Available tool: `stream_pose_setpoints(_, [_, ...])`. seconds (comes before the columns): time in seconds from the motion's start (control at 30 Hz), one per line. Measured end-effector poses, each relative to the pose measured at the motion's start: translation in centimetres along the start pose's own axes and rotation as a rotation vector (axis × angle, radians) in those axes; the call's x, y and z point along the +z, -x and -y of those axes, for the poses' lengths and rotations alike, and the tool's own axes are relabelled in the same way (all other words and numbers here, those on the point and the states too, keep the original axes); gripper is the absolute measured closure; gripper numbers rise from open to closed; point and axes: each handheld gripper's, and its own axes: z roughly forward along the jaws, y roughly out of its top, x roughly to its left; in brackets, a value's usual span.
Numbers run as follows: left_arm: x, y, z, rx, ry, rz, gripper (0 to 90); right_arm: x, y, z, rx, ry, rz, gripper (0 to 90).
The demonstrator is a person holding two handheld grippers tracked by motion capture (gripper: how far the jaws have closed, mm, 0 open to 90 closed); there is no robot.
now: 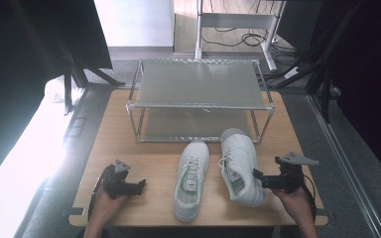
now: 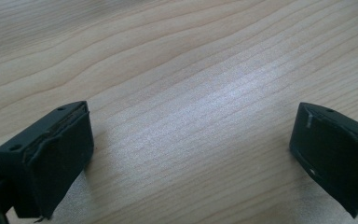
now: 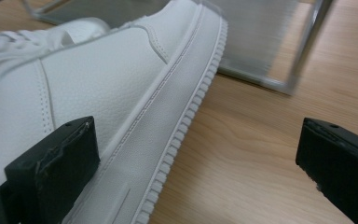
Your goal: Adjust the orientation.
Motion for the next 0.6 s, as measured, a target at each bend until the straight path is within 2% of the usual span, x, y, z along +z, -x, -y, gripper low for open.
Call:
stream_pose_setpoints(0.07, [0.0, 0.0, 0.0, 0.000, 0.000, 0.000, 0.0, -0.2, 0.3, 0.1, 0.004, -0.005, 0.014, 0.0])
stream_pose_setpoints(0.17, [0.0, 0.0, 0.0, 0.000, 0.000, 0.000, 0.0, -0.6, 1.8, 1.1, 0.035, -0.013, 0.055, 5.2])
stream_pose_setpoints(0.27, [0.0, 0.0, 0.0, 0.000, 0.000, 0.000, 0.0, -0.5, 2.9, 2.0, 0.047, -0.062, 0.111, 14.6])
stream_pose_setpoints(0.3, [0.0, 0.0, 0.0, 0.000, 0.000, 0.000, 0.0, -0.5, 2.9, 2.0, 0.047, -0.062, 0.111, 14.6])
stream_pose_setpoints(0.33, [0.0, 0.0, 0.0, 0.000, 0.000, 0.000, 0.0, -0.3, 3.3, 2.4, 0.042, -0.088, 0.134, 13.9])
stream_pose_setpoints(0.37, [0.0, 0.0, 0.0, 0.000, 0.000, 0.000, 0.0, 0.1, 4.0, 3.1, 0.066, -0.116, 0.136, 12.8])
stream_pose_setpoints(0.4, [0.0, 0.0, 0.0, 0.000, 0.000, 0.000, 0.0, 0.1, 4.5, 3.3, 0.114, -0.104, 0.094, 11.9])
stream_pose_setpoints(0.43, [0.0, 0.0, 0.0, 0.000, 0.000, 0.000, 0.0, 0.1, 4.5, 3.3, 0.114, -0.104, 0.094, 11.9])
stream_pose_setpoints(0.47, [0.0, 0.0, 0.0, 0.000, 0.000, 0.000, 0.0, 0.2, 4.8, 3.4, 0.144, -0.103, 0.059, 11.5])
stream_pose_setpoints(0.6, [0.0, 0.0, 0.0, 0.000, 0.000, 0.000, 0.0, 0.2, 5.0, 3.5, 0.110, -0.108, 0.078, 10.7])
